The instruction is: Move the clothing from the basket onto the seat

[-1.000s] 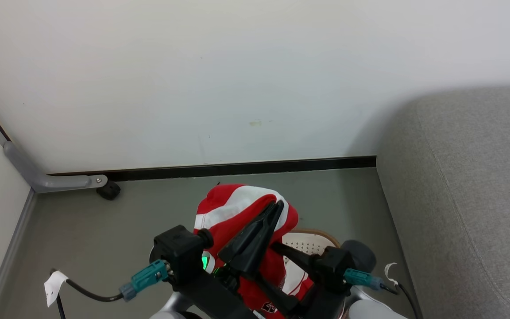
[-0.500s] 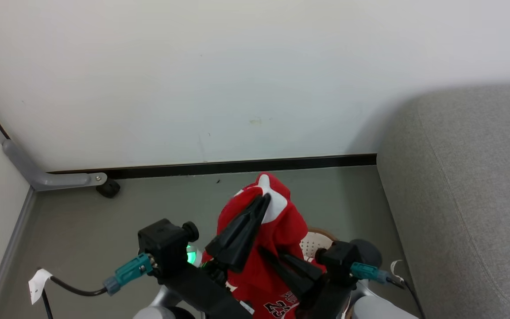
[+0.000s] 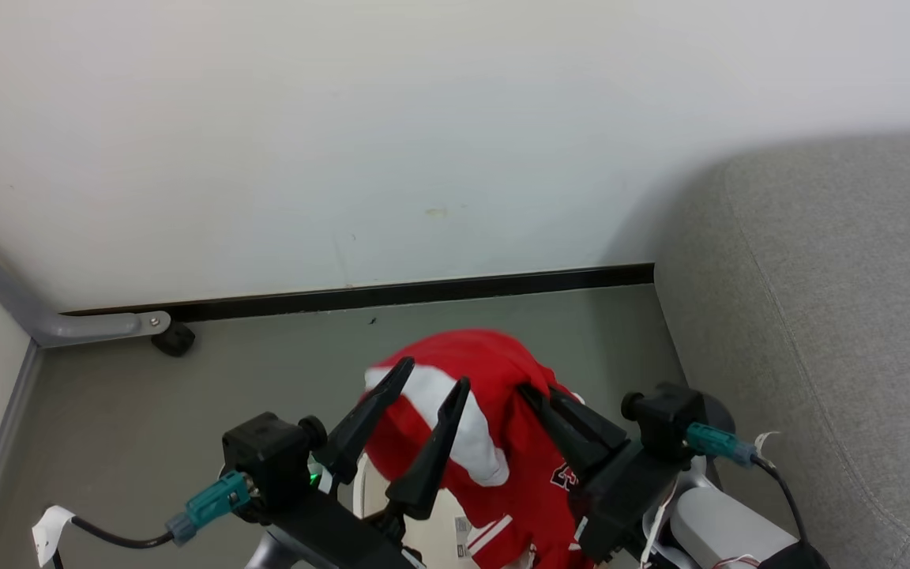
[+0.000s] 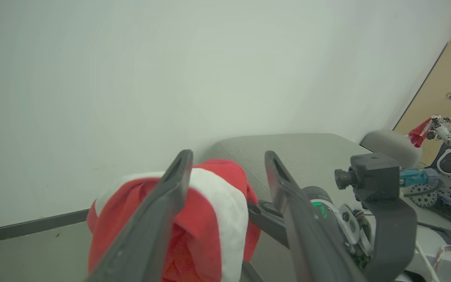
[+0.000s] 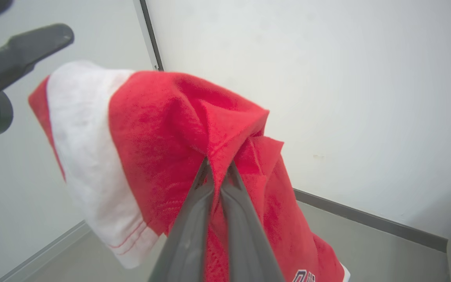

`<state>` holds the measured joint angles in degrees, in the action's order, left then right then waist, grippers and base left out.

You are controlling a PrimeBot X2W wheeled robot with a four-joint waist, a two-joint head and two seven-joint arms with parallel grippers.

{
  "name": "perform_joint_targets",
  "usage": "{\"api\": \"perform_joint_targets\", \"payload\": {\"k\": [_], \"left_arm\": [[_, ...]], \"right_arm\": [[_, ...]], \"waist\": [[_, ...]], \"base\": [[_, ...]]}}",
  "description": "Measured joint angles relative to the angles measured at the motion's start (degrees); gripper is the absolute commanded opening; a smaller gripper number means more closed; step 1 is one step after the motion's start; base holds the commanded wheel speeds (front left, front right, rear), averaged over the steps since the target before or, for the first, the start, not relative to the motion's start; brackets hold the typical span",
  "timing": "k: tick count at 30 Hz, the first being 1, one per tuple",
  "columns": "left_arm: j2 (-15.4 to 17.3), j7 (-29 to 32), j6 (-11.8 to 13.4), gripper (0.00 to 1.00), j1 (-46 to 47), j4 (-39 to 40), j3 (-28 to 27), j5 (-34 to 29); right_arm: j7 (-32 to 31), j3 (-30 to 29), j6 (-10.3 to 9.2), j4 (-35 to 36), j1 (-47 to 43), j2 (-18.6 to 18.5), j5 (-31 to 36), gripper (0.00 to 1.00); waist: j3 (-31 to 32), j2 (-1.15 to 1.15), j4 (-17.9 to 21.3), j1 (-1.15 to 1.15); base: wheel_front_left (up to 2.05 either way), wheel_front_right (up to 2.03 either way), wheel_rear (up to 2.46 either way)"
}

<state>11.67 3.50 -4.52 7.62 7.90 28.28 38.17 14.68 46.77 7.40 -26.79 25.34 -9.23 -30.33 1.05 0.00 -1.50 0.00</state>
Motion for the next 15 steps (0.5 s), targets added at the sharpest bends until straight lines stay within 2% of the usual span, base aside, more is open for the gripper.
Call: {"api": "perform_joint_targets", "payload": {"k": [15], "left_arm": [[0.9, -1.8, 0.1, 1.00, -3.4, -2.3, 0.0, -0.2]], "right_arm": [[0.0, -5.6, 0.00, 1.7, 0.0, -2.1, 1.5, 0.00]], "waist": [[-0.4, 0.00, 1.8, 0.00]], "base": [[0.00, 0.00, 0.00]]}}
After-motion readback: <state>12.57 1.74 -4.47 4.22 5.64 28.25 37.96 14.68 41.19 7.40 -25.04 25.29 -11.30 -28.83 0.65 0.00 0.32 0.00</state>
